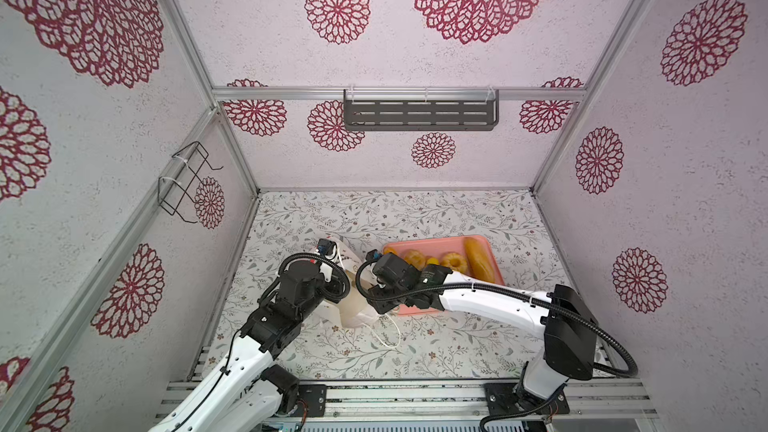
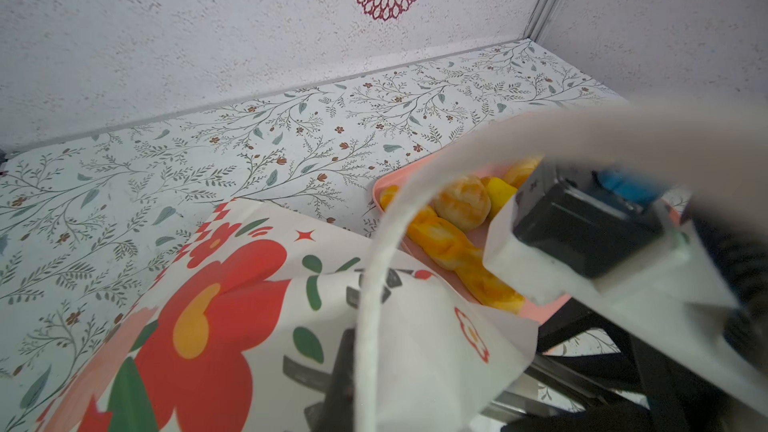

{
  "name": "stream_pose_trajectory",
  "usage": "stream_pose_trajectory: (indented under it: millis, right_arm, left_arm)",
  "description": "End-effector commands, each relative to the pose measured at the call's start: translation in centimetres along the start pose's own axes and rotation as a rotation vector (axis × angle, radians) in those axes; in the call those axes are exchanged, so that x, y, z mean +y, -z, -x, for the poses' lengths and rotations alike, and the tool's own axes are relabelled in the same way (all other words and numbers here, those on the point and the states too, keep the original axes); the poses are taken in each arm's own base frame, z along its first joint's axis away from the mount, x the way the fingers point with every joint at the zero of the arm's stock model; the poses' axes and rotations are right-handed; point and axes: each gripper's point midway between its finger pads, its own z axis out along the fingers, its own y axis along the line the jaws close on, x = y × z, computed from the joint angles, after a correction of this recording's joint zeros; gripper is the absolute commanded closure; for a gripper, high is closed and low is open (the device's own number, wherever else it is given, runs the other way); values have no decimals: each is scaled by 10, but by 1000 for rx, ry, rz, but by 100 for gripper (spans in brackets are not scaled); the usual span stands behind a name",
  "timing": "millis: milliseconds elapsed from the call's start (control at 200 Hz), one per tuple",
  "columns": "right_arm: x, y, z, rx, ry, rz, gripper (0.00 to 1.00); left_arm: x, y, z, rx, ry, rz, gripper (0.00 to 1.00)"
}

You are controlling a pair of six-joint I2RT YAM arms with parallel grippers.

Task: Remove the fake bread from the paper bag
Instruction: 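Close the tongs on the round brown bun inside the bag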

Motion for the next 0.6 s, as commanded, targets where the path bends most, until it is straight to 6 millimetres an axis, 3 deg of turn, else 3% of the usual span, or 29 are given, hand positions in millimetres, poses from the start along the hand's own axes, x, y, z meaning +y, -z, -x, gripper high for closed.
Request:
stream_pose_trajectory:
  millis: [0, 230, 595]
  right_arm:
    - [-7, 8, 28, -88, 10, -47, 55]
    - [-15, 6, 32, -117, -7, -93, 54]
    - [-3, -17, 39, -145, 44, -37, 58]
  left_arm:
    - [-11, 2, 7, -19, 5, -53, 100]
    - [-12, 1, 7, -19, 15, -51, 100]
    - [-16, -7, 6, -24, 65, -57, 100]
